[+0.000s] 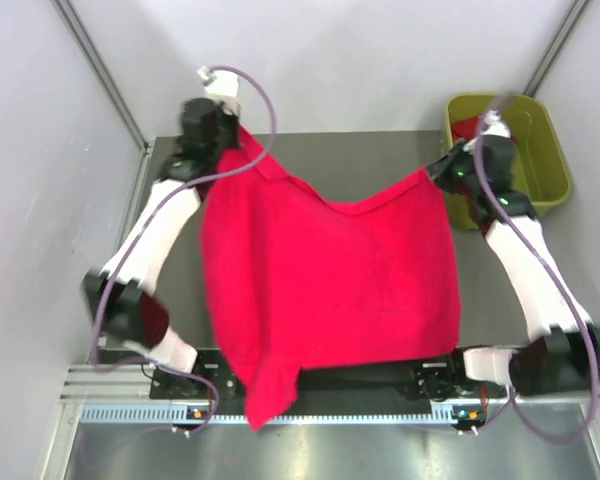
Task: Fold and stack the t-shirts
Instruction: Flatten the tshirt out
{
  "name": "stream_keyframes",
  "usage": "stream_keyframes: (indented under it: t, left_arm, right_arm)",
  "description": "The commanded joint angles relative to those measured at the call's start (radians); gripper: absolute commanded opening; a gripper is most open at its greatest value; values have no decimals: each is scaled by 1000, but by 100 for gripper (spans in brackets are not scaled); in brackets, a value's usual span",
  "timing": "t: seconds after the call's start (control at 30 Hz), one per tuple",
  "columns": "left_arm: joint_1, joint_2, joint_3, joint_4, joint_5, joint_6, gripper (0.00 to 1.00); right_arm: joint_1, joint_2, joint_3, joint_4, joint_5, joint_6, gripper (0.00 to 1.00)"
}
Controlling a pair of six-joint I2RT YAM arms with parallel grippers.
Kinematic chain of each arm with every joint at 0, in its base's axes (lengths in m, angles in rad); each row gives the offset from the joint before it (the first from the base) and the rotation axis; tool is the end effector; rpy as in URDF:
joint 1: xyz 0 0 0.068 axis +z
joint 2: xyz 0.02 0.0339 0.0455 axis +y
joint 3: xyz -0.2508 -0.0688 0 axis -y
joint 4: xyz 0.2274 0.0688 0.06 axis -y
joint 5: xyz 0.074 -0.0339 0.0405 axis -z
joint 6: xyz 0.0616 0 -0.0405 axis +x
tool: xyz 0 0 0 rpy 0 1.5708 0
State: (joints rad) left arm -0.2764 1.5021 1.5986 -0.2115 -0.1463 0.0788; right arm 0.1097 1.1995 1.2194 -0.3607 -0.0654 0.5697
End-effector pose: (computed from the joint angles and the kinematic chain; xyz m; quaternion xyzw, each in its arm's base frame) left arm 0.3463 -0.0889 0.4299 0.0837 0.7415 -0.0112 0.6657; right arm 0.2807 0.0350 0.3664 0.1677 0.7991 0.2173 0.5348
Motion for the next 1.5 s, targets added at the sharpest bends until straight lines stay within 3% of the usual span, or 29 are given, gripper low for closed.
stream_keyframes:
  t: [0.0,0.23,0.4,0.57,0.8,0.97,1.23,1.47]
  left_arm:
    - [17,139,-28,185,1,4,0]
    - [60,634,214,281,-6,-74,0]
    - [62,760,342,258,17,-165,0]
    - [62,776,353,238,2,-232,0]
    - [78,721,348,216,-71,-235,0]
    - [95,600,334,216,-90,-226,0]
    - [105,298,305,170,-84,-183,0]
    - [105,-54,155,179,-108,-154,0]
  right_arm:
    - [10,177,17,190,96,-106,0]
    - [1,543,210,244,177,-225,0]
    - [-7,708,339,256,193,-240,0]
    - [-30,801,439,229,191,-235,0]
    - [-61,833,480,194,171,-229,0]
    - [-61,789,476,175,141,-196,0]
    - [-47,500,398,172,122,-143,0]
    - [-42,128,258,157,98,-139,0]
